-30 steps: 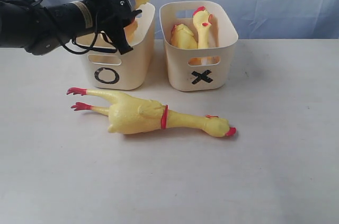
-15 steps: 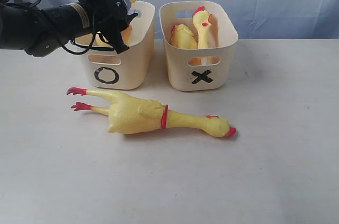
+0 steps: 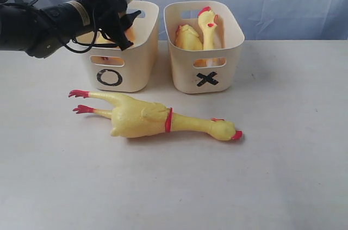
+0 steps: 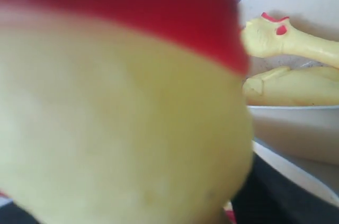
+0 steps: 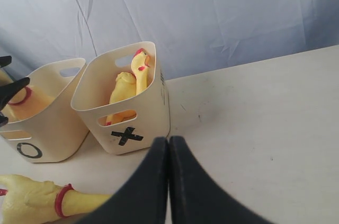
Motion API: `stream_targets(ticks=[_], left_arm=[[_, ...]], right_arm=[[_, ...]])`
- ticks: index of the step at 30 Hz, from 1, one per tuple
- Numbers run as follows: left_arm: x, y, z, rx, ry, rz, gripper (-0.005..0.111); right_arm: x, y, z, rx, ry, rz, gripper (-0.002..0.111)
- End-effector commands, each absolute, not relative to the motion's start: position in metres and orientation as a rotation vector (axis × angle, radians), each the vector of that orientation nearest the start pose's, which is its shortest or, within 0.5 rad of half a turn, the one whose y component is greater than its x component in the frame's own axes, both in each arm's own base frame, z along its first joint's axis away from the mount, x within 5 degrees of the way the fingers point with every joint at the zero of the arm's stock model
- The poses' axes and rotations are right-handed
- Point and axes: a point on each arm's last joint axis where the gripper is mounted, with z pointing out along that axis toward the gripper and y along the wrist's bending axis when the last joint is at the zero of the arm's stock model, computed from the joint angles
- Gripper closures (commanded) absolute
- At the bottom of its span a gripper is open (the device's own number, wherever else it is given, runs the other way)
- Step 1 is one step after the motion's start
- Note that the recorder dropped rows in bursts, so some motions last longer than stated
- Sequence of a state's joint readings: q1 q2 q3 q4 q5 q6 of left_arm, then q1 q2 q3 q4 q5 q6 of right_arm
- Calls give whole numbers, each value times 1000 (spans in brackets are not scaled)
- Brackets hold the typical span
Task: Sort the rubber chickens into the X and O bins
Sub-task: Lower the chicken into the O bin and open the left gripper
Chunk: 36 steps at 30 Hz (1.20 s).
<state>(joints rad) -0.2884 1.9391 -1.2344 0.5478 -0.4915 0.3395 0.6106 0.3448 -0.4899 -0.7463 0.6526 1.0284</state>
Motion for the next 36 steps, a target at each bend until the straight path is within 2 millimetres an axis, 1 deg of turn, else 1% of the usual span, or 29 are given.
stream_targets(ticks=[1, 3, 8, 12, 15, 18, 19, 20, 21, 23, 27, 32, 36], left_arm=[[412, -151, 244, 999, 1384, 112, 50], [411, -150, 247, 980, 1414, 97, 48], [408, -143, 250, 900, 1574, 61, 35], [403, -136, 255, 901, 1658, 108, 34], [394, -131, 269, 891, 1732, 152, 34], [383, -140, 274, 899, 1782, 150, 34], [378, -148, 274, 901, 1802, 129, 34], [376, -152, 274, 912, 1799, 123, 34], [372, -162, 274, 935, 1788, 107, 34], [369, -170, 274, 954, 1777, 93, 34], [364, -171, 273, 959, 1828, 102, 34], [359, -170, 288, 899, 1919, 92, 34], [352, -174, 285, 868, 2020, 52, 34]], right_arm=[[75, 7, 311, 94, 1827, 317, 108], [75, 7, 311, 94, 1827, 317, 108], [75, 7, 311, 94, 1827, 317, 108], [75, 7, 311, 94, 1827, 317, 108], [75, 7, 311, 94, 1827, 317, 108], [75, 7, 311, 94, 1827, 317, 108], [75, 7, 311, 94, 1827, 317, 108], [75, 7, 311, 94, 1827, 317, 108], [75, 7, 311, 94, 1827, 317, 108], [75, 7, 311, 94, 1827, 317, 108], [75, 7, 311, 99, 1833, 327, 108], [74, 7, 311, 101, 1834, 335, 108], [74, 8, 311, 100, 1833, 336, 108]])
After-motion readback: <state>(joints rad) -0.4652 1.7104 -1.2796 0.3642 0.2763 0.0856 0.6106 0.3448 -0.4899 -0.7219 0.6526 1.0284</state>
